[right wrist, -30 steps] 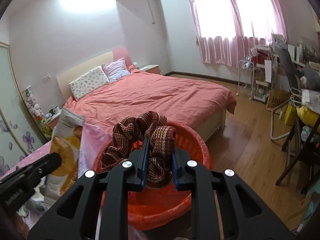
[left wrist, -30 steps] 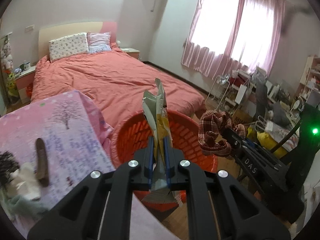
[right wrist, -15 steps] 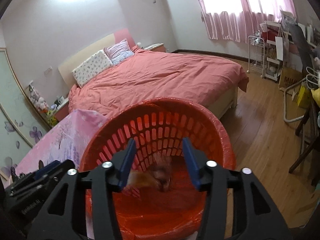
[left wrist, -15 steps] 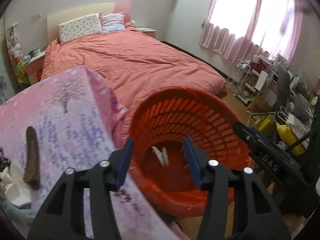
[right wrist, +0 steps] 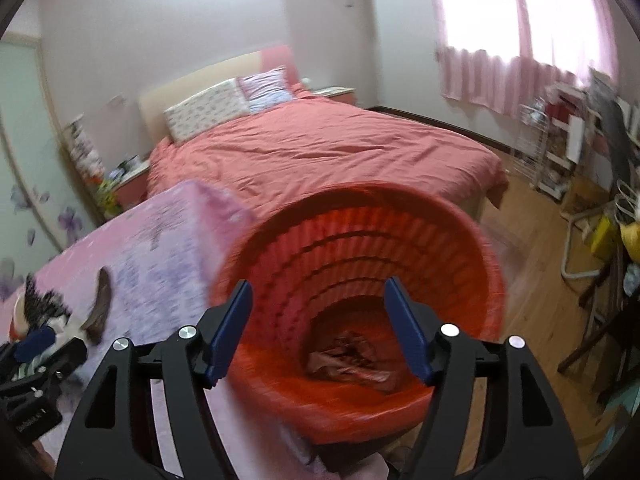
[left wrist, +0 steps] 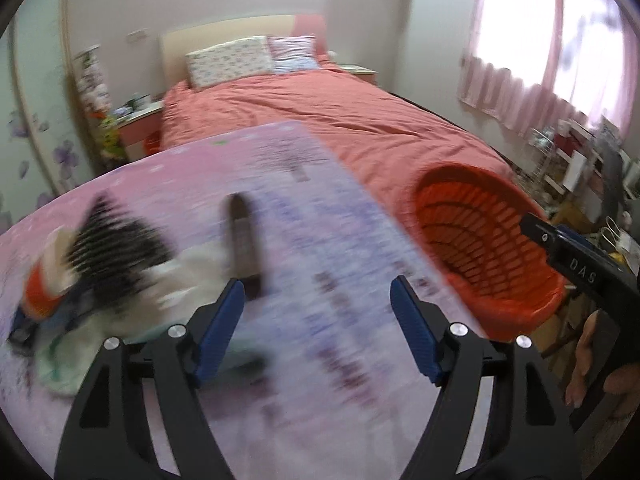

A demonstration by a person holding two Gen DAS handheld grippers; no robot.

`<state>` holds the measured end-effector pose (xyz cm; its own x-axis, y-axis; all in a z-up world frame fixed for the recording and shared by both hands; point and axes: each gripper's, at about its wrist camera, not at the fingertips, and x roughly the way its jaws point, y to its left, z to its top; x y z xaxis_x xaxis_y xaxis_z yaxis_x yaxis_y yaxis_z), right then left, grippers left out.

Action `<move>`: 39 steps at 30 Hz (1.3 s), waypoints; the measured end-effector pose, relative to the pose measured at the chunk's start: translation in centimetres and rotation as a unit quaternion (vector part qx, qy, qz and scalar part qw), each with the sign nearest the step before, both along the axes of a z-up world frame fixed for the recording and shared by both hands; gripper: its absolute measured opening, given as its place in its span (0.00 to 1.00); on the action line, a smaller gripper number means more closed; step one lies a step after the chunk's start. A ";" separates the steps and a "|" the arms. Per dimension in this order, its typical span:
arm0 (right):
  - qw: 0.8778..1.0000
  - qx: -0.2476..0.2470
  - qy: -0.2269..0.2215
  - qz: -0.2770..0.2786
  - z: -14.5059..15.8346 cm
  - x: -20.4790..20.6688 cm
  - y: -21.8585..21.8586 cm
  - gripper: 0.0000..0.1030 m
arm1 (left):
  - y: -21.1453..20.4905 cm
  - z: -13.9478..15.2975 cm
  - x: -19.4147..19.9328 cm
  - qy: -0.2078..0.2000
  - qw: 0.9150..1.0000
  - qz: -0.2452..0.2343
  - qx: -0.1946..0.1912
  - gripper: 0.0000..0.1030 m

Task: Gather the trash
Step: 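Grasp the dark comb with the right tool while the left tool grasps the blue packet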

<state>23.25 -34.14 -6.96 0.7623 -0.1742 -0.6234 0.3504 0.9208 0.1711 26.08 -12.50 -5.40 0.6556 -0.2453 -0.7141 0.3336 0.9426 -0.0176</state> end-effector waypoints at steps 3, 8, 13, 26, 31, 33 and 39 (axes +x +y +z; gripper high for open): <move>0.999 -0.001 0.007 0.041 0.0 0.8 3.3 0.66 | 5.0 0.9 -0.8 -0.017 0.999 0.045 0.006 0.72; 0.994 0.014 0.025 0.103 -0.5 3.1 8.8 0.60 | 14.0 2.2 -1.3 -0.048 0.990 0.133 0.028 0.72; 0.987 0.041 0.042 0.149 -1.0 6.1 13.0 0.57 | 22.5 1.9 0.1 -0.039 0.972 0.228 0.040 0.72; 0.979 0.030 0.098 0.174 -3.2 10.5 18.6 0.46 | 27.8 -1.5 3.7 0.014 0.970 0.240 0.020 0.72; 0.981 0.019 0.100 0.163 -3.5 10.8 18.5 0.41 | 28.9 -2.3 5.8 0.034 0.968 0.248 0.011 0.62; 0.982 0.019 0.101 0.160 -3.4 11.1 18.5 0.41 | 29.1 -2.7 6.5 0.038 0.967 0.252 0.012 0.60; 0.980 0.003 0.100 0.170 -3.5 11.2 18.9 0.28 | 29.4 -4.3 7.9 0.053 0.964 0.258 0.017 0.39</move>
<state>34.44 -15.19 -10.48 0.6387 0.0729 -0.7660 0.0511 0.9893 0.1367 34.00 16.93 -9.65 0.6068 0.1189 -0.7860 -0.1824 0.9832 0.0079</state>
